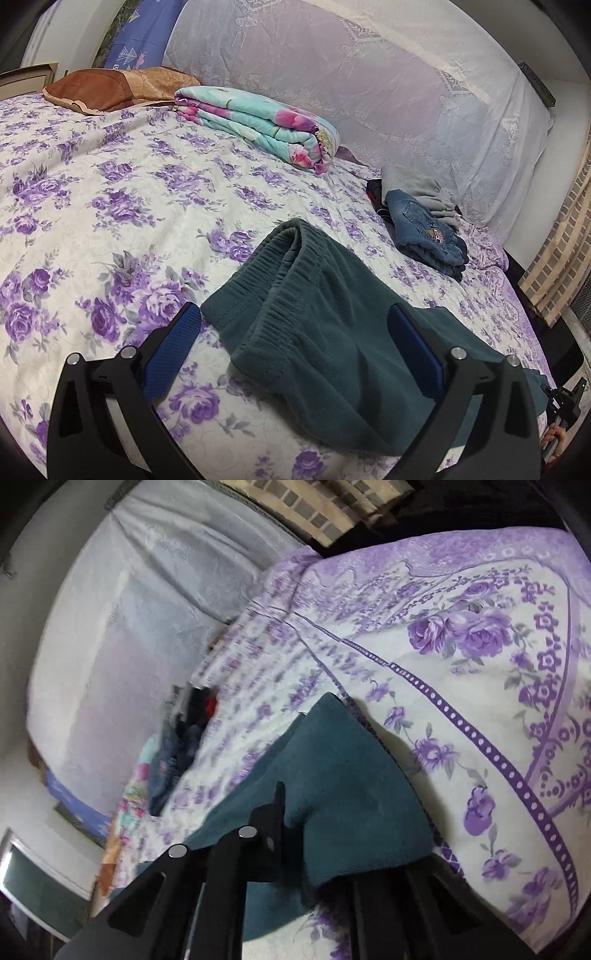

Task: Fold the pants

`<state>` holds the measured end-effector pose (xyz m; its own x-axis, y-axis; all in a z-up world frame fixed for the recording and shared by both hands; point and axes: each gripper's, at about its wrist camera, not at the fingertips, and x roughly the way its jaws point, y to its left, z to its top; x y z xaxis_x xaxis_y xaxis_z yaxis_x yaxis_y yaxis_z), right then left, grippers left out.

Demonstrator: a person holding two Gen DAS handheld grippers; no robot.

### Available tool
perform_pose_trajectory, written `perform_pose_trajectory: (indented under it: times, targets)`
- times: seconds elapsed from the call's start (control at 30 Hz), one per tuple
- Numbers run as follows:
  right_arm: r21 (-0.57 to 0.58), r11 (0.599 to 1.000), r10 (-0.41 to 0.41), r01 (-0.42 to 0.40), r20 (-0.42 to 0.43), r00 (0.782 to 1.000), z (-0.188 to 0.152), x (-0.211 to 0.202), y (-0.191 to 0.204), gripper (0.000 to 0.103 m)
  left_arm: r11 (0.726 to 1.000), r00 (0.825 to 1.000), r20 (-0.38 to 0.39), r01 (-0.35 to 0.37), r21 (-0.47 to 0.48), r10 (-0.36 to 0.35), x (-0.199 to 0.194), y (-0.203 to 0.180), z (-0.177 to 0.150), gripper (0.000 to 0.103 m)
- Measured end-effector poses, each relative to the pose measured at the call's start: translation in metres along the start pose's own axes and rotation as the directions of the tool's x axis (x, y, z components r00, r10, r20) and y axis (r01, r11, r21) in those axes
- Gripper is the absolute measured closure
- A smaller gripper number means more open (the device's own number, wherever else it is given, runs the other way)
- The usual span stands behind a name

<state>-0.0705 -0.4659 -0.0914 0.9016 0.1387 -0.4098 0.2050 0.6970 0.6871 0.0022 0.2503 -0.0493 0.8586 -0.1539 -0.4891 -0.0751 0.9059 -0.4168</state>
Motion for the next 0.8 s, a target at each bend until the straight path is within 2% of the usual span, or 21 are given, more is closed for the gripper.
perform_pose_trajectory:
  times: [0.17,0.3,0.43,0.53,0.63,0.73,0.8]
  targets:
    - [0.015,1.0,-0.013,0.013,-0.01,1.0,0.002,0.004,0.007,0.087,1.0,1.0,-0.001,-0.002,0.001,0.002,0.0,0.0,0.0,0.005]
    - [0.011,1.0,-0.013,0.014,-0.015,1.0,0.003,0.006,0.008,0.092,1.0,1.0,0.003,0.003,0.0,-0.003,-0.001,0.001,-0.001,0.005]
    - [0.004,1.0,0.011,-0.011,0.034,0.999,-0.001,-0.006,0.015,0.094,1.0,1.0,0.001,0.0,0.001,0.0,-0.001,0.002,-0.002,0.005]
    - [-0.077,0.997,0.011,-0.007,0.056,0.998,-0.003,-0.011,0.045,0.094,1.0,1.0,0.0,-0.003,0.002,0.003,-0.001,0.001,-0.002,0.005]
    - [-0.192,0.98,0.048,-0.044,0.016,0.999,-0.01,-0.003,0.095,0.094,1.0,1.0,0.003,0.0,0.0,0.0,-0.001,0.001,-0.002,0.005]
    - [-0.381,0.922,0.054,-0.069,-0.05,0.997,-0.034,0.019,0.163,0.094,1.0,1.0,0.004,0.001,0.0,-0.001,-0.001,0.001,-0.002,0.005]
    - [-0.569,0.819,0.011,-0.073,-0.112,0.994,-0.071,0.046,0.221,0.094,1.0,1.0,0.005,0.002,-0.001,-0.002,-0.001,0.001,-0.002,0.005]
